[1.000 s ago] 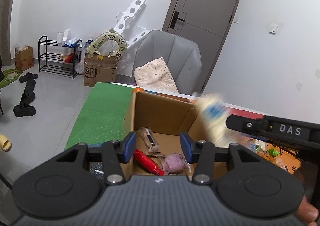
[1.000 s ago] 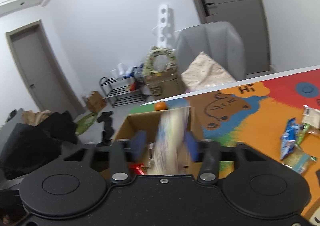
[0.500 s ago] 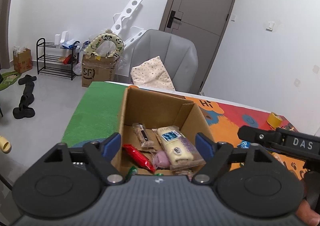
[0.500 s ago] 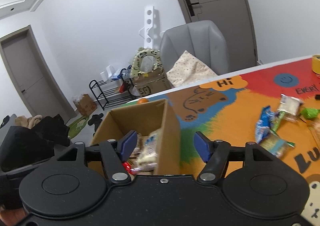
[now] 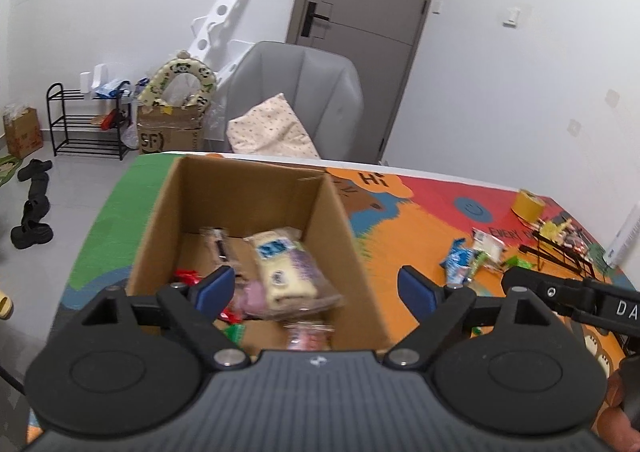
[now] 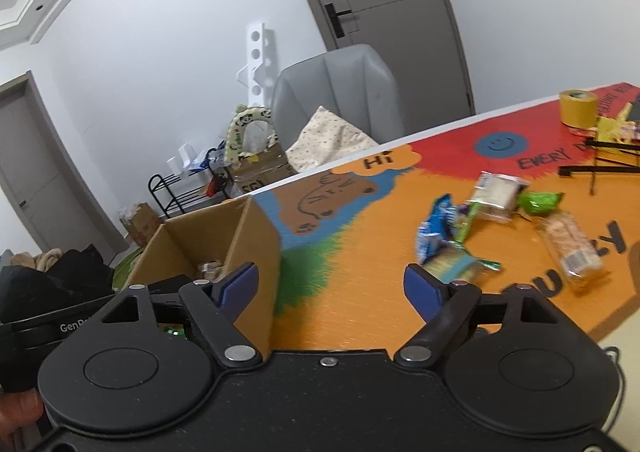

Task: Organize snacks
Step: 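Grasp the green-striped snack bag with the left gripper while the right gripper grasps the biscuit pack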

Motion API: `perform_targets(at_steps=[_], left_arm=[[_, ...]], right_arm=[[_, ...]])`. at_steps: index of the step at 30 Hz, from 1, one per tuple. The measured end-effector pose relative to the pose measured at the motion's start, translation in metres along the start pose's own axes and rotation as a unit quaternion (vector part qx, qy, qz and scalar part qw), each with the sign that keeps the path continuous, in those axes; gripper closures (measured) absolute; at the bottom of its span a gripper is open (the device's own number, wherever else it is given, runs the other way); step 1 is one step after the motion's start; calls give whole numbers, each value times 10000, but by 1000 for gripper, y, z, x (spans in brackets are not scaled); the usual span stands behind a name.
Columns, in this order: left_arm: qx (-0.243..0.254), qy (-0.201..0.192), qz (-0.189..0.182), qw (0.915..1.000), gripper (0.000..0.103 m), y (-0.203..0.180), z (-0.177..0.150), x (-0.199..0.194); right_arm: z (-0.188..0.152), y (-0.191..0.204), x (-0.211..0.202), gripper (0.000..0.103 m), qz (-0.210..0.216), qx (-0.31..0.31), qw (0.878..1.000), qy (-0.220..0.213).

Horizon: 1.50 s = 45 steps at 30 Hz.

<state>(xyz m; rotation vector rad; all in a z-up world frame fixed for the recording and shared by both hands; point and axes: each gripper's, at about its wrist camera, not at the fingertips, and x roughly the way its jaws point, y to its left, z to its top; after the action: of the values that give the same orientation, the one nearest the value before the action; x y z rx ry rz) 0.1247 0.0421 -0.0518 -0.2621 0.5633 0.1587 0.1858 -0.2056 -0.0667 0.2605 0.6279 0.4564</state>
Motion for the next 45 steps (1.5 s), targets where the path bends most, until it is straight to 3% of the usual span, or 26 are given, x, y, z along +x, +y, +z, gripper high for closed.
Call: perform_targets(at_steps=[13, 19, 33, 45], left_arm=[[324, 225, -286, 9988, 15, -58, -9, 12], [453, 293, -415, 9977, 14, -81, -12, 19], [612, 514, -550, 9953, 12, -123, -20, 44], [771, 655, -645, 9928, 12, -147, -29, 78]], right_arm=[[-1, -57, -26, 5, -293, 250, 9992, -111], [-3, -84, -34, 3, -439, 408, 9981, -167], [-10, -134, -33, 3, -666, 647, 9956, -153], [-11, -158, -10, 11, -787, 724, 9943, 9]])
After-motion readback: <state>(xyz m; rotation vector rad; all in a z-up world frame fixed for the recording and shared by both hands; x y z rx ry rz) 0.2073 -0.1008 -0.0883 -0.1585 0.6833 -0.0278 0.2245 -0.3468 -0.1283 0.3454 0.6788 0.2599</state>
